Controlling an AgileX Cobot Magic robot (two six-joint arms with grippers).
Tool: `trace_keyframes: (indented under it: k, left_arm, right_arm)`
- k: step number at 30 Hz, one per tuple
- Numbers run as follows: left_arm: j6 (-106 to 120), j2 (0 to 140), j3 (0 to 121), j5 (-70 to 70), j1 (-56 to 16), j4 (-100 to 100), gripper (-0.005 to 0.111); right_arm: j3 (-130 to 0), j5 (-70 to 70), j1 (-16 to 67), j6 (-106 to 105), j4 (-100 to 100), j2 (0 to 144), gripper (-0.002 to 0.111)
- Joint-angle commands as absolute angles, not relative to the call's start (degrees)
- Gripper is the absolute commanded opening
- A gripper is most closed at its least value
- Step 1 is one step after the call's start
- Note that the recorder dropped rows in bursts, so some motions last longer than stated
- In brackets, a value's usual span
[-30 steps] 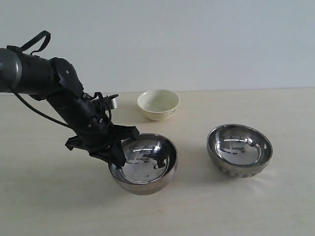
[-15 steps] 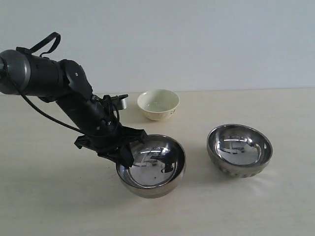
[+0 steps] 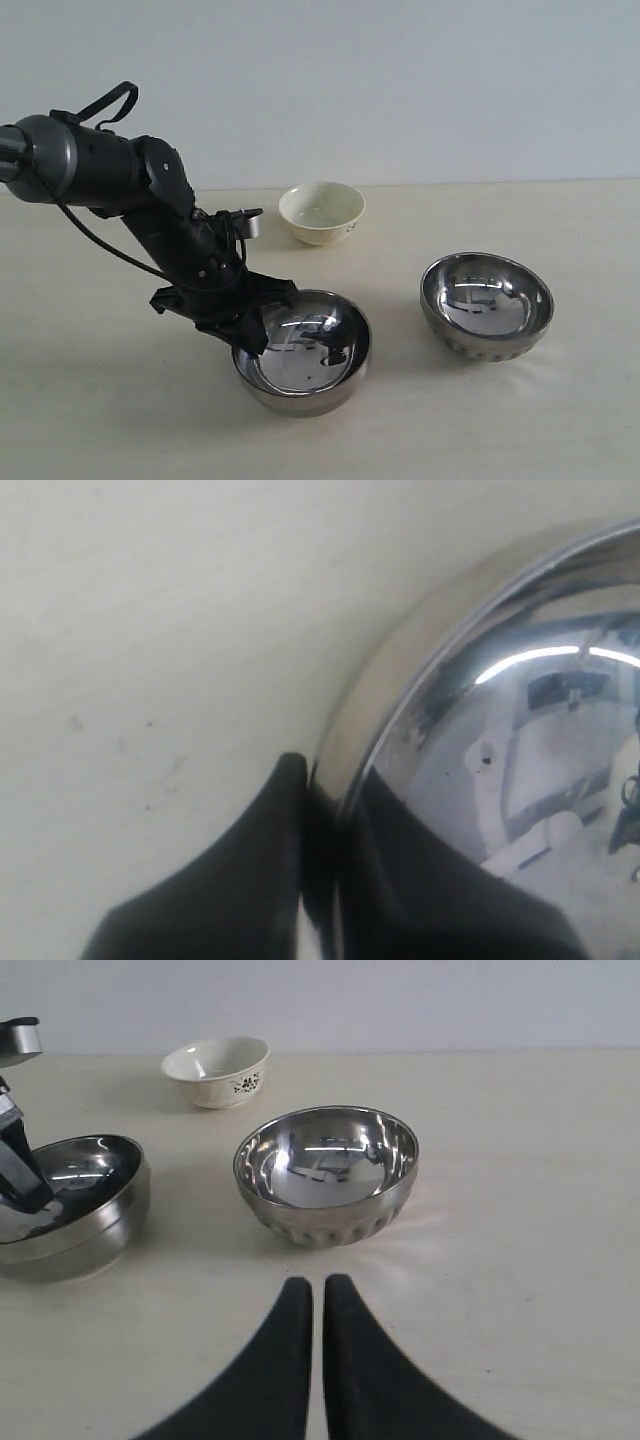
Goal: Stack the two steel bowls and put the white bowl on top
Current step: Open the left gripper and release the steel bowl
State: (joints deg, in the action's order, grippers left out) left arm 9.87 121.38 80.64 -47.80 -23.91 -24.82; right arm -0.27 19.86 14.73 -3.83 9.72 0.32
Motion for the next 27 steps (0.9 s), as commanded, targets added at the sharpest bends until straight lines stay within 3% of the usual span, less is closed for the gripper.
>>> trace_keyframes:
  k: [1, 12, 14, 21, 27]
  left_arm:
    - [9.42, 121.81, 80.61, -49.04, -24.07, -21.40, 0.004]
    - [9.78, 121.81, 80.61, -49.30, -24.07, -21.51, 0.005]
    - [9.62, 121.81, 80.61, -49.30, -24.07, -21.61, 0.012]
    - [9.35, 121.81, 80.73, -51.41, -23.96, -21.74, 0.057]
    - [8.11, 120.25, 82.03, -56.23, -23.11, -21.82, 0.061]
  right_arm:
    - [0.00, 19.58, 14.43, -3.83, 9.62, 0.00, 0.000]
    - [0.00, 19.58, 14.43, -3.83, 9.62, 0.00, 0.000]
    - [0.00, 19.58, 14.43, -3.83, 9.62, 0.00, 0.000]
    - [0.00, 19.58, 14.43, -3.83, 9.62, 0.00, 0.000]
    - [0.00, 19.58, 14.43, -3.83, 9.62, 0.00, 0.000]
